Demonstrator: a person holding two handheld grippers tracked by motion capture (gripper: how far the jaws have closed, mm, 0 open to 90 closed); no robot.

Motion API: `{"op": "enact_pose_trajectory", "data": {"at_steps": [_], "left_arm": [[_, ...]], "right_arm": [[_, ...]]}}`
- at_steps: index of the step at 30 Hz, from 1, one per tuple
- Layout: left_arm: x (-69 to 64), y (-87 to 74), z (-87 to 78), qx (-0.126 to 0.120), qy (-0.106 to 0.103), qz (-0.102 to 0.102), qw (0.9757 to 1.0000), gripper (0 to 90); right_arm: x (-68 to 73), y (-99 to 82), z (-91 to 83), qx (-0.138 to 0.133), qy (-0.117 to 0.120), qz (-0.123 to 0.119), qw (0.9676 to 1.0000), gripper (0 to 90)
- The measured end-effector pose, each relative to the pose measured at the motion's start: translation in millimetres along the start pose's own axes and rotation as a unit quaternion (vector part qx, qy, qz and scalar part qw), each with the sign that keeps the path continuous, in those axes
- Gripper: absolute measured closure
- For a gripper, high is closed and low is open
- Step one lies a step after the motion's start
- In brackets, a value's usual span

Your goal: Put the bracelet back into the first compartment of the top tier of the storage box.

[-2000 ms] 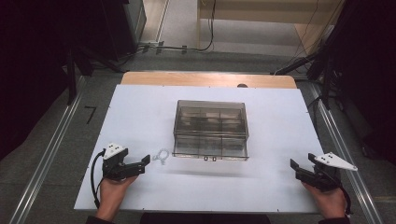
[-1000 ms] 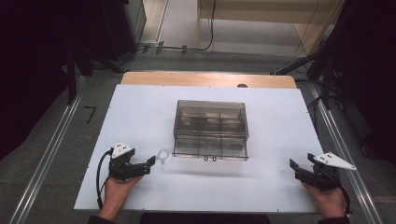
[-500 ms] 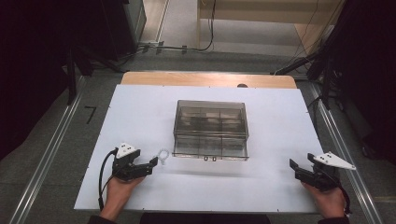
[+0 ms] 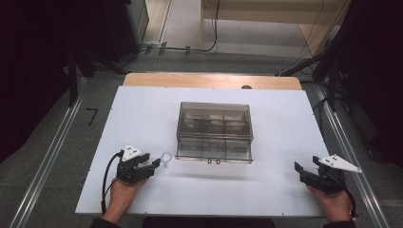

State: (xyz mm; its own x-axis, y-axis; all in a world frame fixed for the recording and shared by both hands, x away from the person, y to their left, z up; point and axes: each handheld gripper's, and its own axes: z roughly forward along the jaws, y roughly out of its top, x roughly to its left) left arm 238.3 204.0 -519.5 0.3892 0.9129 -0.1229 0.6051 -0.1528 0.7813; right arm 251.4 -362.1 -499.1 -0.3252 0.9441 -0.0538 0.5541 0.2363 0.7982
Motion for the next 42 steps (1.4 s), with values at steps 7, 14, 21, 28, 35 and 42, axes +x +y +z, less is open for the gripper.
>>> {"op": "enact_pose_trajectory", "data": {"at_steps": [7, 14, 21, 28, 35, 42], "left_arm": [[-0.6, 1.2, 3.7, 0.01, -0.009, 0.012, 0.9998, 68.7], [-1.8, 2.5, 7.8, 0.019, -0.023, 0.021, 0.9993, 77.4], [-1.1, 2.9, 8.5, 0.018, -0.029, 0.02, 0.9992, 84.7], [-0.7, 3.3, 6.3, 0.01, -0.033, 0.014, 0.9993, 85.1], [1.0, 4.7, -0.1, -0.006, -0.035, 0.002, 0.9994, 85.2], [0.5, 5.8, -5.7, -0.018, -0.039, -0.005, 0.999, 85.2]], "right_arm": [[0.2, 0.0, 0.8, 0.0, -0.001, -0.001, 1.0, 25.6], [0.1, -0.1, 1.2, 0.002, -0.001, -0.002, 1.0, 25.6], [-0.2, -0.1, 1.3, 0.002, 0.0, -0.002, 1.0, 25.7], [-0.3, -0.1, 1.4, 0.002, -0.001, -0.002, 1.0, 25.7], [-0.6, -0.2, 1.1, 0.003, -0.001, 0.0, 1.0, 25.7], [-1.0, -0.3, 1.2, 0.003, -0.001, 0.0, 1.0, 25.6]]}}
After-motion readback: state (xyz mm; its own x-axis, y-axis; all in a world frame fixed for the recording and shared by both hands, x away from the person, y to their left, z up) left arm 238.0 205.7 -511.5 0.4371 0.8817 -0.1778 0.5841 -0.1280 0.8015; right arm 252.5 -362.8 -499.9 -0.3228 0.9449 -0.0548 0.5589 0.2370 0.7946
